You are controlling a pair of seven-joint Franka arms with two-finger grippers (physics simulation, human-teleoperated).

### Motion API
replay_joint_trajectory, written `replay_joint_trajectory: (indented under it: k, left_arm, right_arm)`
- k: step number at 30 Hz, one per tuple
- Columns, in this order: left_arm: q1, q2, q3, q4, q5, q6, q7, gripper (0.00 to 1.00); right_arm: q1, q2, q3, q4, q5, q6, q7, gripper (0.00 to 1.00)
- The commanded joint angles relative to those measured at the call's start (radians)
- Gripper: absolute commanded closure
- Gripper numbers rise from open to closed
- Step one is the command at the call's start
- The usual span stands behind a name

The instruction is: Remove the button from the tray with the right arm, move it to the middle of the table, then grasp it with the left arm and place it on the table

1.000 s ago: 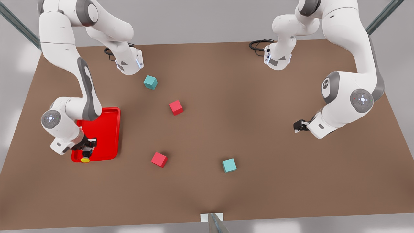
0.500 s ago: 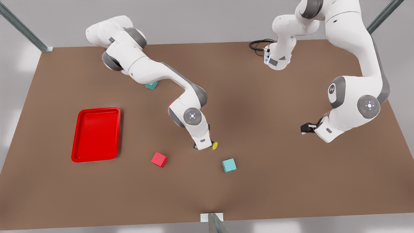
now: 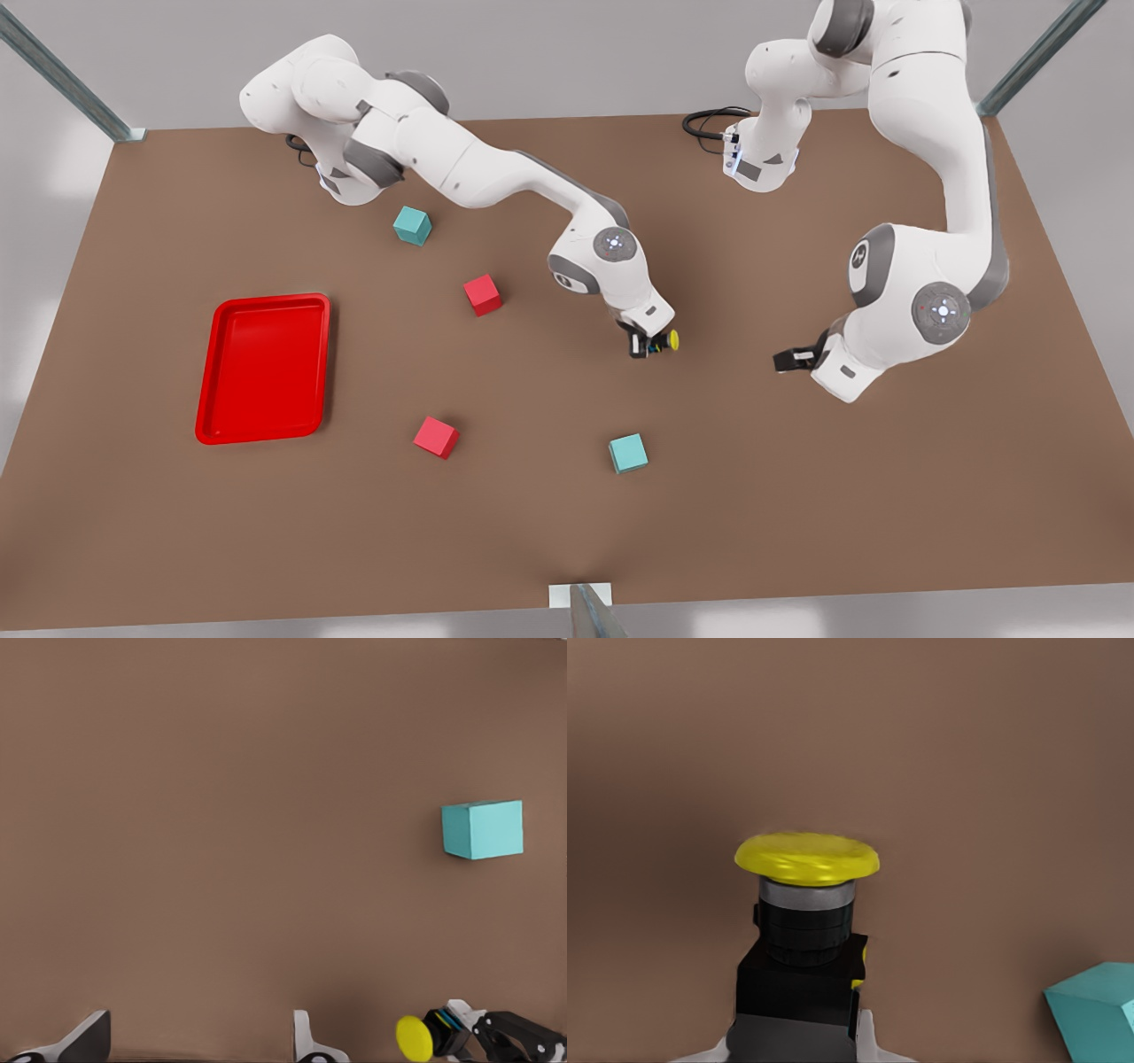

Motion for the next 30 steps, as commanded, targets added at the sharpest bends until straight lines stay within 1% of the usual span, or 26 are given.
replay_joint_trajectory:
  k: [1,3,4,6,7,9,10,11,12,13,14,15,16,17,18,19,22,23,24,27,30]
  left_arm:
    - [-0.009,0.021,-0.005,0.001,-0.003,0.014,-1.138,0.00]
    - [-0.086,0.027,-0.004,-0.002,0.020,0.038,-1.500,0.00]
    - [-0.118,0.030,-0.004,-0.007,0.024,0.038,-1.576,0.00]
    - [-0.120,0.040,-0.004,-0.007,0.024,0.052,-1.662,0.00]
    - [-0.121,0.040,-0.005,-0.005,0.024,0.055,-1.709,0.00]
    - [-0.141,0.056,-0.004,-0.003,0.035,0.092,-1.807,0.00]
    - [-0.144,0.075,-0.004,-0.002,0.047,0.117,-1.902,0.00]
    - [-0.190,0.093,-0.004,0.003,0.066,0.133,-1.959,0.00]
    - [-0.236,0.104,-0.004,0.004,0.082,0.147,-2.008,0.00]
    - [-0.265,0.116,-0.002,0.006,0.090,0.149,-2.066,0.00]
    - [-0.291,0.121,-0.002,0.006,0.118,0.149,-2.112,0.00]
    - [-0.294,0.121,-0.004,0.006,0.124,0.149,-2.132,0.00]
    - [-0.294,0.121,-0.004,0.010,0.124,0.149,-2.160,0.00]
    - [-0.296,0.135,-0.002,0.020,0.129,0.147,-2.238,0.00]
    - [-0.307,0.147,-0.004,0.020,0.158,0.147,-2.321,0.00]
    - [-0.324,0.171,-0.002,0.020,0.168,0.149,-2.367,0.00]
    - [-0.359,0.191,-0.002,0.020,0.201,0.149,-2.476,0.00]
    - [-0.385,0.220,0.001,0.018,0.204,0.149,-2.511,0.00]
    - [-0.385,0.227,-0.001,0.007,0.257,0.155,-2.525,0.00]
    - [-0.385,0.231,-0.002,-0.043,0.271,0.206,-2.498,0.00]
    - [-0.374,0.227,-0.001,-0.115,0.273,0.333,-2.390,0.00]
  right_arm:
    - [0.002,0.011,-0.005,0.000,-0.025,0.031,-0.032,0.00]
    - [0.001,0.014,-0.005,0.001,-0.025,0.033,-0.029,0.00]
    - [0.002,0.014,-0.005,0.001,-0.026,0.033,-0.029,0.00]
    - [-0.010,-0.008,-0.014,0.000,-0.020,0.022,-0.021,0.00]
    - [-0.083,-0.053,0.001,-0.031,-0.009,0.019,-0.019,0.00]
    - [-0.231,-0.371,0.007,-0.370,0.130,-0.007,-0.016,0.00]
    - [-0.298,-0.492,0.006,-0.428,0.144,-0.141,-0.015,0.00]
    - [-0.359,-0.612,-0.003,-0.477,0.144,-0.266,0.001,0.00]
    - [-0.458,-0.710,-0.003,-0.525,0.140,-0.372,0.014,0.00]
    - [-0.525,-0.794,-0.003,-0.572,0.138,-0.435,0.008,0.00]
    - [-0.600,-0.790,-0.013,-0.510,0.127,-0.530,-0.063,0.00]
    - [-0.668,-0.781,-0.033,-0.367,0.137,-0.681,-0.181,0.00]
    - [-0.673,-0.759,-0.059,-0.336,0.127,-0.738,0.005,0.00]
    - [-0.683,-0.778,-0.089,-0.356,0.152,-0.799,0.286,0.00]
    - [-0.689,-0.816,-0.091,-0.399,0.170,-0.802,0.451,0.00]
    - [-0.693,-0.859,-0.092,-0.460,0.173,-0.782,0.514,0.00]
    - [-0.725,-0.870,-0.092,-0.476,0.206,-0.750,0.620,0.00]
    - [-0.745,-0.862,-0.092,-0.471,0.213,-0.744,0.620,0.00]
    - [-0.757,-0.856,-0.092,-0.473,0.242,-0.750,0.620,0.00]
    - [-0.768,-0.850,-0.092,-0.467,0.242,-0.742,0.633,0.00]
    - [-0.768,-0.845,-0.092,-0.465,0.244,-0.742,0.633,0.00]
